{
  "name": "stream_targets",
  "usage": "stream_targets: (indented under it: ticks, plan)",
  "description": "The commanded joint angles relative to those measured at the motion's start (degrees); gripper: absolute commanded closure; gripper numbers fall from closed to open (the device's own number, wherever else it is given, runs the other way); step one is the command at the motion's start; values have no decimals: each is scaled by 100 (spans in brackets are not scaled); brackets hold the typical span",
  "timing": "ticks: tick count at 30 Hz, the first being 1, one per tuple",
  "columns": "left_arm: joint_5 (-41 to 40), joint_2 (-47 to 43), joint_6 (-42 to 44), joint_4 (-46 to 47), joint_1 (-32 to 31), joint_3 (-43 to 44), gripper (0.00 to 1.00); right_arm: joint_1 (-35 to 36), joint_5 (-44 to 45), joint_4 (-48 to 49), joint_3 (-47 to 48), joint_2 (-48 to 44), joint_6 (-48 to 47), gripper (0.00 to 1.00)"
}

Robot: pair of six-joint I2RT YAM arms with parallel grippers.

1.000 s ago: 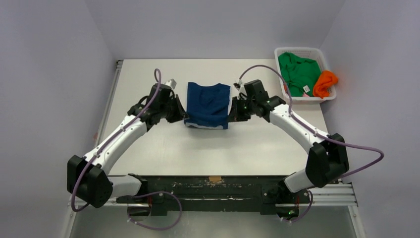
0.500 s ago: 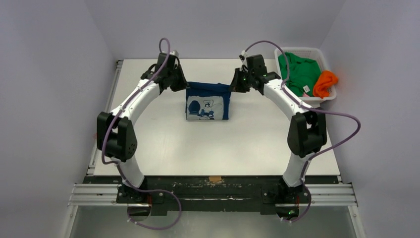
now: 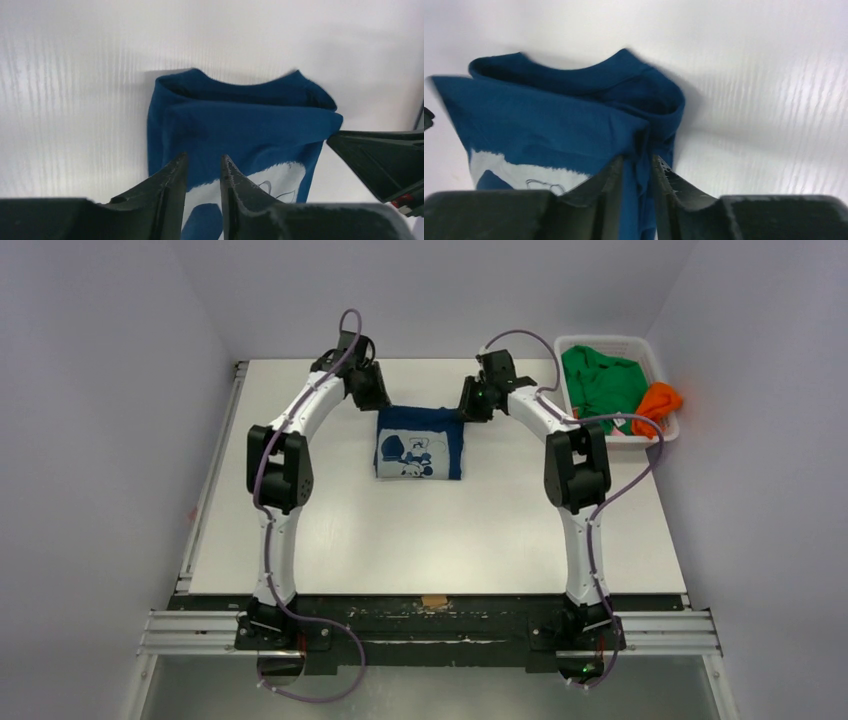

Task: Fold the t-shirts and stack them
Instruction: Fold the long partially folded tshirt into a neat square, then put the neatly folded tshirt into the corner of the board with the left arm

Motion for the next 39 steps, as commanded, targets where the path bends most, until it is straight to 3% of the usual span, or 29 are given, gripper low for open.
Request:
stream_targets:
  ticks: [1, 2, 4, 6, 11, 18, 26, 30, 32, 34, 39]
  plan:
    - [335, 525, 150, -432, 148, 1100, 54, -104, 491, -197, 870, 139, 137, 63]
    - [397, 591, 169, -549, 152, 1257, 39, -103, 490, -251, 961, 142, 147, 52]
    - [462, 484, 219, -593, 153, 1218, 21, -100, 430, -239, 905, -21, 157, 30]
    - [439, 119, 283, -416, 151, 693, 7, -100, 408, -97, 519, -361, 158, 20]
    - [520, -799, 430, 46, 152, -916, 4, -101, 361, 522, -1116, -1534, 119, 16]
    - [883, -642, 349, 85, 150, -1587, 31, -100, -25, 882, -2463, -2485, 130, 13]
    - [1445, 43, 107, 149, 97, -1362, 58, -100, -87, 740, -2724, -2756, 52, 13]
    - [1546, 232, -31, 227, -43, -1250, 66, -102, -45, 650, -2759, -2840, 32, 13]
    - [1436, 328, -23, 102, -123, -1055, 79, -100, -17, 643, -2788, -2886, 17, 13]
    - [1330, 476, -3, -131, -181, -763, 100, -100, 60, 620, -2792, -2922, 22, 13]
    - [358, 462, 213, -816, -213, -298, 100, -100, 238, 527, -2808, -3040, -11, 13]
